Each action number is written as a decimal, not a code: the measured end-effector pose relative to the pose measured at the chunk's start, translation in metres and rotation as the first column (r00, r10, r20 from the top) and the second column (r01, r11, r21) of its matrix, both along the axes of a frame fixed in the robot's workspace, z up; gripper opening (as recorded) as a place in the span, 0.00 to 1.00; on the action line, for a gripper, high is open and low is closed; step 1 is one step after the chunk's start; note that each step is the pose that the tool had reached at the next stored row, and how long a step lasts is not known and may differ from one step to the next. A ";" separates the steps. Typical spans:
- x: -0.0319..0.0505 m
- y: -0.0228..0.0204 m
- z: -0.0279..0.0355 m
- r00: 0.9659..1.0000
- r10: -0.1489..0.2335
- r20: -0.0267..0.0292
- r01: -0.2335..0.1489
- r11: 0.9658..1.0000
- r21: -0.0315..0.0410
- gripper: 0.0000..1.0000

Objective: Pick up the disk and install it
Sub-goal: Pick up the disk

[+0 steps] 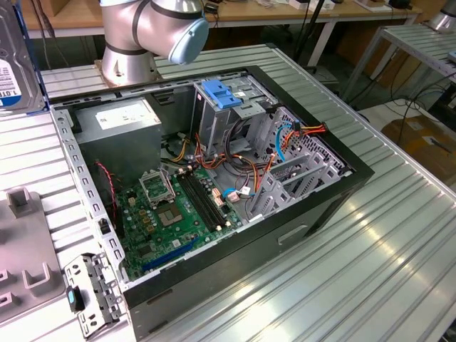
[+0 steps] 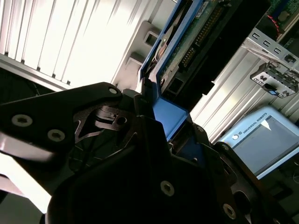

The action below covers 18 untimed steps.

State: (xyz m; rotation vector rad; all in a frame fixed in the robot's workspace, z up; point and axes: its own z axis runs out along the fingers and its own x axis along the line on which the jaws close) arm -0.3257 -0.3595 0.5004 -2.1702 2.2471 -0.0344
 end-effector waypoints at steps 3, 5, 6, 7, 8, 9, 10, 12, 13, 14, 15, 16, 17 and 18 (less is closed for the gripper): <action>0.0064 -0.0004 0.0000 1.000 0.000 0.000 0.000 1.000 0.000 0.37; 0.0093 -0.0006 -0.0001 1.000 0.000 0.000 0.000 1.000 0.000 0.37; 0.0104 -0.0009 -0.0001 1.000 0.000 0.000 0.000 1.000 0.000 0.37; 0.0111 -0.0012 -0.0001 1.000 0.000 0.000 0.000 1.000 0.000 0.37; 0.0120 -0.0019 -0.0002 1.000 0.000 0.000 0.000 1.000 0.000 0.37; 0.0124 -0.0024 -0.0002 1.000 0.000 0.000 0.000 1.000 0.000 0.37; 0.0128 -0.0031 -0.0002 1.000 0.000 0.000 0.000 1.000 0.000 0.37; 0.0131 -0.0054 -0.0003 1.000 0.000 0.000 0.000 1.000 0.000 0.37; 0.0132 -0.0066 -0.0003 1.000 0.000 0.000 0.000 1.000 0.000 0.37; 0.0133 -0.0081 -0.0004 1.000 0.000 0.000 0.000 1.000 0.000 0.37; 0.0135 -0.0096 -0.0004 1.000 0.000 0.000 0.000 1.000 0.000 0.37; 0.0138 -0.0116 -0.0005 1.000 0.000 0.000 0.000 1.000 0.000 0.37; 0.0142 -0.0132 -0.0005 1.000 0.000 0.000 0.000 1.000 0.000 0.37; 0.0147 -0.0152 -0.0005 1.000 0.000 0.000 0.000 1.000 0.000 0.37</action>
